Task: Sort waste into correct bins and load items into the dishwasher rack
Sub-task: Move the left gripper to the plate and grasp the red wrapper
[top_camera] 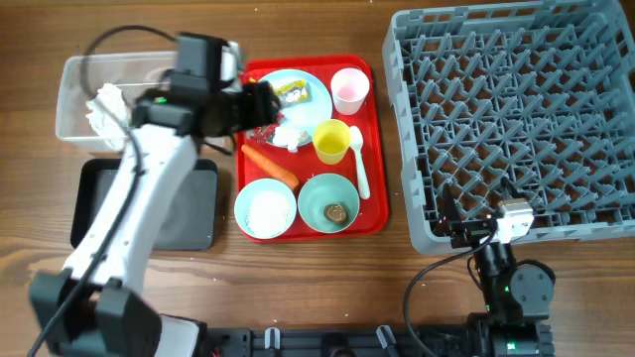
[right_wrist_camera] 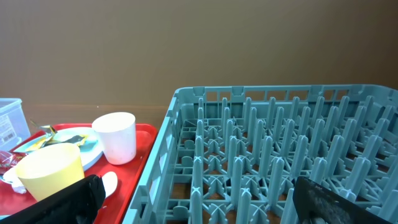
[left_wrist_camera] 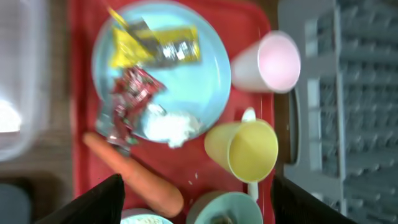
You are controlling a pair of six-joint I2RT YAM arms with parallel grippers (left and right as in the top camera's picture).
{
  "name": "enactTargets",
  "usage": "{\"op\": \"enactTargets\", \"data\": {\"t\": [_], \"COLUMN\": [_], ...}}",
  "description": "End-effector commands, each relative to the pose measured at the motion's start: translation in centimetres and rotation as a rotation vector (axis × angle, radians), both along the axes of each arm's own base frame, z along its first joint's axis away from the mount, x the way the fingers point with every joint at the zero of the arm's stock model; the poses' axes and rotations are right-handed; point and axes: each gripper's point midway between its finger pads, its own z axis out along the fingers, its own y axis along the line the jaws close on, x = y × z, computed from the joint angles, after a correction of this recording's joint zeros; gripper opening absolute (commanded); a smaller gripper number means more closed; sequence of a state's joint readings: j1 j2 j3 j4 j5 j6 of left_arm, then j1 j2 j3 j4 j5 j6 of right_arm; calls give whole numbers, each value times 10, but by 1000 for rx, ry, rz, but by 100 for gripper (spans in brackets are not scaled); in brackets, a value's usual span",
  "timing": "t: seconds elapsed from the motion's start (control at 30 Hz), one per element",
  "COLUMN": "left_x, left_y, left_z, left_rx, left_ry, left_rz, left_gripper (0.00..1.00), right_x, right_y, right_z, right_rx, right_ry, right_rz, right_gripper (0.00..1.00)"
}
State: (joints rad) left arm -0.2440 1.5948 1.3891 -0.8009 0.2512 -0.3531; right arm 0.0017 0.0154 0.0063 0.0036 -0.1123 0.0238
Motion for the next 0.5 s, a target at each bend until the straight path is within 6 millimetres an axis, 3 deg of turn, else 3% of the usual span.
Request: {"op": "enactTargets", "data": {"t": [0.0, 0.1, 0.2, 0.47], "left_x": [0, 0, 6, 14], "left_y": [-16, -19, -3, 10], "left_z": [-36, -59, -76, -76], "left_rx": [111, 182, 292, 335], "left_ry": [55, 89, 98, 75], "left_rz": [-33, -38, 5, 44], "left_gripper": [74, 74, 74, 73], "right_x": [-1, -1, -1, -1], "right_y": [2, 2, 2, 2], "right_z": [2, 2, 2, 2], "right_rx": [-8, -9, -9, -9], "right_ry": [-11, -11, -11, -11], "right_rz": [14, 14, 14, 14], "right_gripper": [100, 100, 100, 100]}}
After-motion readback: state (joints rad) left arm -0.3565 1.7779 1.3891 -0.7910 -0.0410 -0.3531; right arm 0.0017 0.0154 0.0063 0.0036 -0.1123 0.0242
